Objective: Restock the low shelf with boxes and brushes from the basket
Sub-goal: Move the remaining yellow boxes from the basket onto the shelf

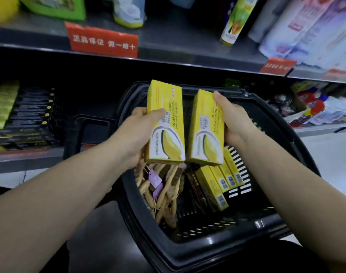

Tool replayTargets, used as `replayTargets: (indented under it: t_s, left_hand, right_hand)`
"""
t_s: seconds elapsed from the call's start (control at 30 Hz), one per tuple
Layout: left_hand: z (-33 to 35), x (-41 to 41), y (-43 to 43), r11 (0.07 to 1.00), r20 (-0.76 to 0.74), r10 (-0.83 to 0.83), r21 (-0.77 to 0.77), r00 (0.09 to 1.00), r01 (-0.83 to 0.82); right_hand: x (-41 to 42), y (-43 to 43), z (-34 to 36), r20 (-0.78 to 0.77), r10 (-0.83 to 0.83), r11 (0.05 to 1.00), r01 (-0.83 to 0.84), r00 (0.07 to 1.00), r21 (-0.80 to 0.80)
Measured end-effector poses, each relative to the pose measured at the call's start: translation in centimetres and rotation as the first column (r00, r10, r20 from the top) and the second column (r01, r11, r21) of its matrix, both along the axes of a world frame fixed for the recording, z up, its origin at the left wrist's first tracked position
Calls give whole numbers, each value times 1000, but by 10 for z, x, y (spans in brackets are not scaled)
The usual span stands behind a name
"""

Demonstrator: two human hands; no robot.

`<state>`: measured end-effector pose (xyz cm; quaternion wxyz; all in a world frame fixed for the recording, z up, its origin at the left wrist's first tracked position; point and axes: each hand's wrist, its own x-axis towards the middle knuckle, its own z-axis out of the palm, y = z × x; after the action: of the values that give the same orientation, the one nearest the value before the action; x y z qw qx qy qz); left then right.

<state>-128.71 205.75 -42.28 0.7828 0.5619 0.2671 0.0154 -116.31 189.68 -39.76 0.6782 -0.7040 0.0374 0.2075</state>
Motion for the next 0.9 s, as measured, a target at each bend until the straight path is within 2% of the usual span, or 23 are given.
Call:
replayTargets:
  t_s: [0.1,0.27,0.4,0.5,0.6,0.67,0.73,0.8,0.9]
  left_hand:
    - [5,-9,23,1000,-2,28,-6,1000,-28]
    - [13,-24,56,998,18,-12,-58,1000,13]
    - [15,-36,88,997,2,8,-72,1000,-8]
    - [11,-53,115,992,5,7,-127,1000,-6]
    - [10,-68,142,988,-9,-85,-130,996,83]
    - [10,-76,158,984,-15,-116,-138,993,113]
    - [5,-82,174,984,-53,-68,-168,996,59]
    - [-2,-87,192,985,-107,16,-169,994,-35]
    - [-12,-93,211,979,-163,92,-166,982,-119]
  right_hand:
    - [-9,17,17,0,-31,999,31,1000,8]
    - [-29,57,35,-119,79,996,-74,990,42]
    - [-47,115,43,-120,174,984,-167,977,66]
    - [-63,162,40,-103,248,968,-251,963,-20]
    - [-76,202,33,-66,309,933,-316,949,-172]
    - [-84,223,30,-86,359,907,-369,929,-203]
    - [-91,239,29,-148,428,886,-446,891,-126]
    - [-95,247,27,-216,543,820,-568,811,-69]
    - [-98,259,17,-287,674,680,-724,680,-120]
